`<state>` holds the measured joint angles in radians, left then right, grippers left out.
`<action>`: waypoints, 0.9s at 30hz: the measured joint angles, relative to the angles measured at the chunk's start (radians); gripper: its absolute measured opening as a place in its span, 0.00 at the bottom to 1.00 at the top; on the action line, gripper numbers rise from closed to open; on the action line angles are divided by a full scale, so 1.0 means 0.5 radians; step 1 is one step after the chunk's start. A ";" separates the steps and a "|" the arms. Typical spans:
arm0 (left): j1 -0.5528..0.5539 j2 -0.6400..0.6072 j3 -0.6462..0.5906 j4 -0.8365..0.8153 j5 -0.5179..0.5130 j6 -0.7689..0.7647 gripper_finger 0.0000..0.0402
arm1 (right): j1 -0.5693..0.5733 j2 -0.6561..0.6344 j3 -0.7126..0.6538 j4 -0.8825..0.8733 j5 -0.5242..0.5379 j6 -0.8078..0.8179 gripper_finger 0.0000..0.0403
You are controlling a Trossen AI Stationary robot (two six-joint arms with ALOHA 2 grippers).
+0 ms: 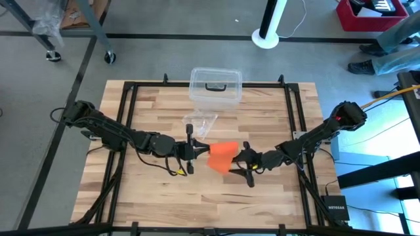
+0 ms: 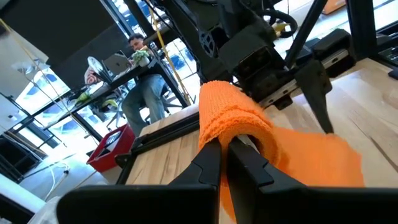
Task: Roll bandage
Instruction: Roll the orange bandage
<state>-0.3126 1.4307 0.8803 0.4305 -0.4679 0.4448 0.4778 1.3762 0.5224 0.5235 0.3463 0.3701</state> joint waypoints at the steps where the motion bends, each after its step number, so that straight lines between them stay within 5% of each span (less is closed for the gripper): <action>1: 0.000 0.000 0.000 -0.001 0.000 0.000 0.01 | -0.001 0.000 0.001 -0.023 -0.037 0.006 0.50; 5: 0.000 0.001 0.000 -0.001 0.000 0.000 0.01 | 0.001 -0.029 -0.001 -0.208 -0.173 0.061 0.50; 14: 0.000 0.001 0.000 0.000 0.000 0.000 0.01 | -0.002 -0.066 0.036 -0.334 -0.087 0.155 0.50; 21: 0.000 0.001 0.000 -0.001 0.000 0.000 0.01 | -0.002 -0.061 0.074 -0.262 0.271 0.033 0.50; 27: 0.000 0.001 0.000 -0.001 0.000 0.003 0.01 | 0.001 -0.061 0.078 -0.134 0.057 0.032 0.50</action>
<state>-0.3126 1.4311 0.8803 0.4301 -0.4679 0.4464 0.4786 1.3457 0.5613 0.4564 0.3748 0.3859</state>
